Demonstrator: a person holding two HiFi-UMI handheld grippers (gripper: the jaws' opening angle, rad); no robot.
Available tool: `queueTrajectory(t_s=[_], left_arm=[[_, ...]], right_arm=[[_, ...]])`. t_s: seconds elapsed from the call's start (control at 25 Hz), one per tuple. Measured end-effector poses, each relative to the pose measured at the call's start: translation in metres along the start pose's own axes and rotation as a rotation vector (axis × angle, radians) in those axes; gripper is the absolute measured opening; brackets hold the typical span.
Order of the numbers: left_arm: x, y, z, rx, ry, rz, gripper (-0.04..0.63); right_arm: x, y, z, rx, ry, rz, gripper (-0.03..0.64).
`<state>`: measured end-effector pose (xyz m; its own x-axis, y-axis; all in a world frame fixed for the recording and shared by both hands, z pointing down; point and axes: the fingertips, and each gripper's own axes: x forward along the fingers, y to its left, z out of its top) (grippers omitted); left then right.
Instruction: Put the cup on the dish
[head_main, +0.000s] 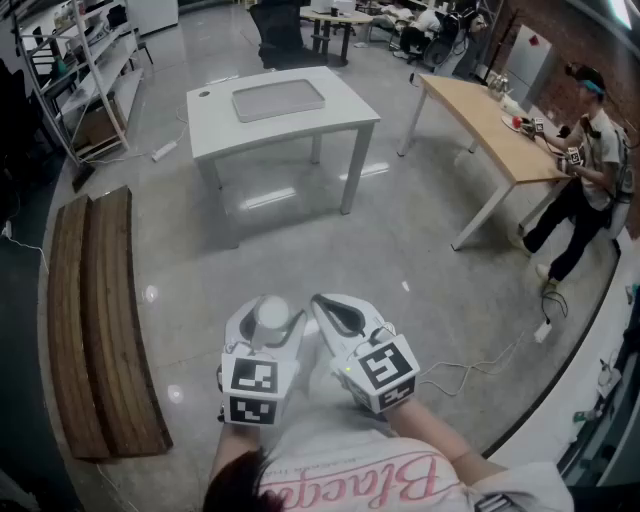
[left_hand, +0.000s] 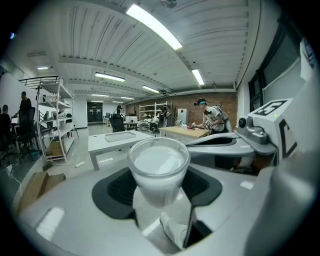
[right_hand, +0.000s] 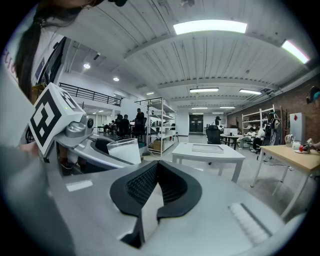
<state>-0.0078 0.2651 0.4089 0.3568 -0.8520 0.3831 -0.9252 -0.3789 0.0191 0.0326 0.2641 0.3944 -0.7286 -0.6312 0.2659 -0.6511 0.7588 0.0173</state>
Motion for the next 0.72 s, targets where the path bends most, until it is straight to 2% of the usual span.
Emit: queueTrajectory(t_s=[0.72], left_arm=[[0.010, 0.009, 0.001, -0.006, 0.015, -0.008, 0.261]], right_arm=[[0.011, -0.005, -0.003, 0.007, 0.012, 0.018, 0.000]])
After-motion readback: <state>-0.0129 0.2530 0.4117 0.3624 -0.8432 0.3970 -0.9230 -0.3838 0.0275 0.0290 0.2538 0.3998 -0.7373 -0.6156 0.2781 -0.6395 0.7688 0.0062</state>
